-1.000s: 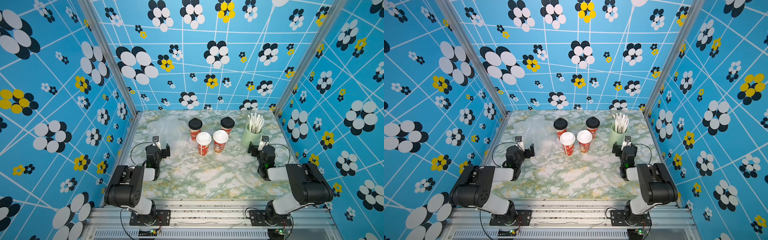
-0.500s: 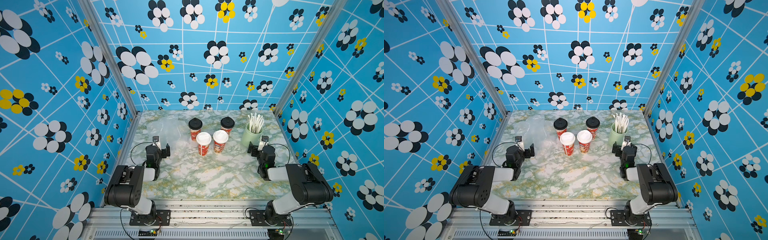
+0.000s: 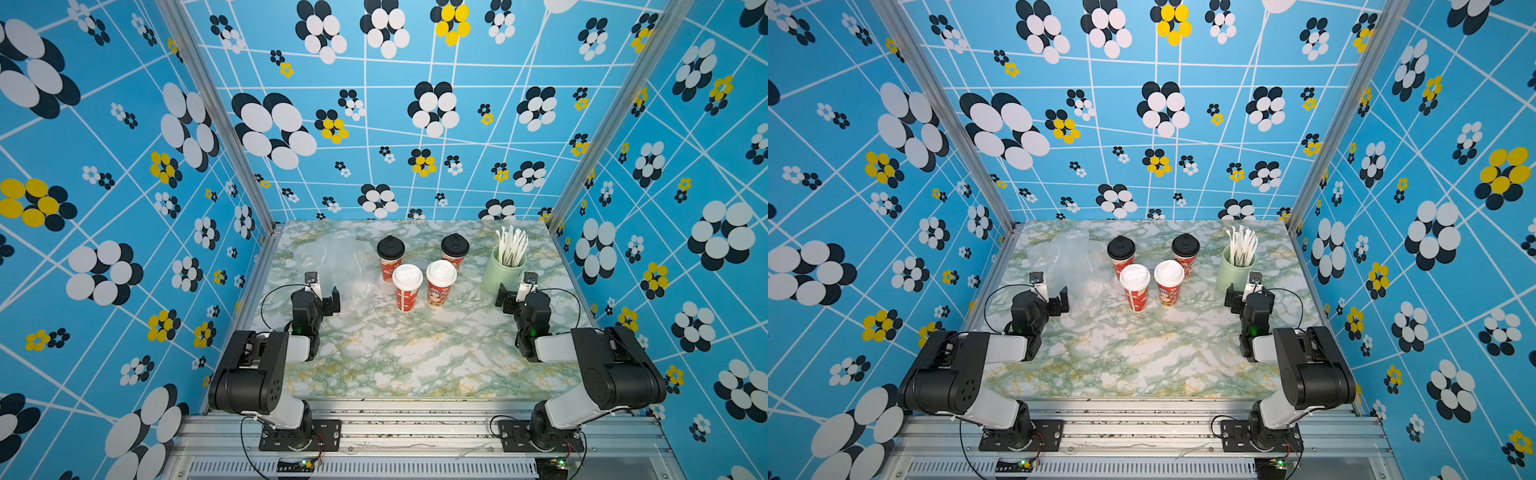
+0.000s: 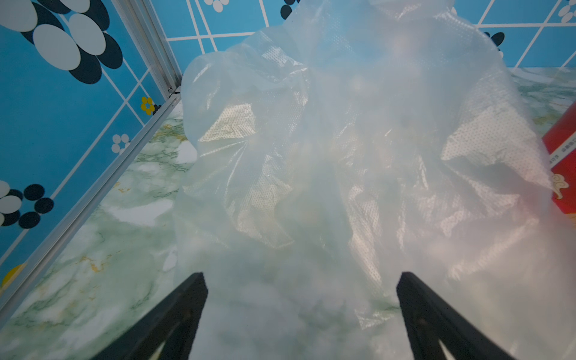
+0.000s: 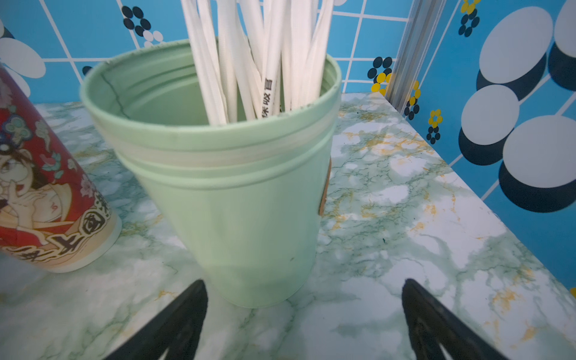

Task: Pack milk tea into plastic carrier bags
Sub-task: Pick up the plastic carrier bag from the center of the board.

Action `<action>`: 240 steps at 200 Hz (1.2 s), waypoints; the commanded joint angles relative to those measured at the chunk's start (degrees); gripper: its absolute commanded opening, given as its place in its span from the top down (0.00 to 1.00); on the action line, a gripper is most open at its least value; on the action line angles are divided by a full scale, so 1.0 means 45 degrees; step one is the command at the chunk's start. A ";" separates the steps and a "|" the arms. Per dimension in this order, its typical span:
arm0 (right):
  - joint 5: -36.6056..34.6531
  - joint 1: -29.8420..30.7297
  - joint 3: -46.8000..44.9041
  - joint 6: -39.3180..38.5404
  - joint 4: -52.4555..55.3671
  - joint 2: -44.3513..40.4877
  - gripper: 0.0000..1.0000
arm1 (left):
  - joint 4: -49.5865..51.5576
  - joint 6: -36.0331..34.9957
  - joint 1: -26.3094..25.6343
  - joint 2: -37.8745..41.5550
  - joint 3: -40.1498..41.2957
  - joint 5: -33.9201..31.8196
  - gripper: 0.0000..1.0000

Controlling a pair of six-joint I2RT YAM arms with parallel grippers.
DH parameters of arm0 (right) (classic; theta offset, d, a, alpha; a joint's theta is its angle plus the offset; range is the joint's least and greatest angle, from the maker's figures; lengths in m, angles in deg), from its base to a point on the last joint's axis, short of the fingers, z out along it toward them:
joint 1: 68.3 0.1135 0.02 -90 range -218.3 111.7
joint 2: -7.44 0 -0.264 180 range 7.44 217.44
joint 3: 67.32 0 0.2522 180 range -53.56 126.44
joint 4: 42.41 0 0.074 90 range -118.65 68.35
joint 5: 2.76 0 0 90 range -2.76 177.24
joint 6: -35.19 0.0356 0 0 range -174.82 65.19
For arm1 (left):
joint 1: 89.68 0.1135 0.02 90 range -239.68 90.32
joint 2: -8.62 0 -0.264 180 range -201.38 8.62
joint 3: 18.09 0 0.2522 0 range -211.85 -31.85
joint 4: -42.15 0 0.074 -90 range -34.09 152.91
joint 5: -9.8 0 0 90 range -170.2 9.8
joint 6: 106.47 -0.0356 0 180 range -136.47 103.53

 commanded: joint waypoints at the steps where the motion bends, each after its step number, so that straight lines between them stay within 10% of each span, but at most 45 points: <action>1: -0.0401 -0.0019 -0.0489 0.0137 -0.0568 -0.0587 0.01 | 0.0538 0.0161 -0.0018 0.0564 -0.0251 -0.0461 0.01; 54: -0.0356 -0.0002 -0.0261 0.0234 0.2736 -0.3672 0.01 | 0.6134 0.1018 -0.0178 0.3577 -0.1725 -0.2868 0.01; 101: 0.0974 0.0006 0.1961 0.1479 0.9482 -0.6836 0.01 | 1.2642 0.3116 -0.0448 0.4528 -0.5022 -0.1655 0.01; 176: 0.4088 0.0255 0.4632 0.3339 1.4470 -0.7066 0.08 | 1.8874 0.3431 -0.3568 -0.0195 -1.1249 -0.2175 0.02; 240: 0.4113 0.0644 0.4569 0.3450 1.4529 -0.7148 0.08 | 2.0067 0.4023 -0.3770 -0.3806 -1.4150 -0.1249 0.13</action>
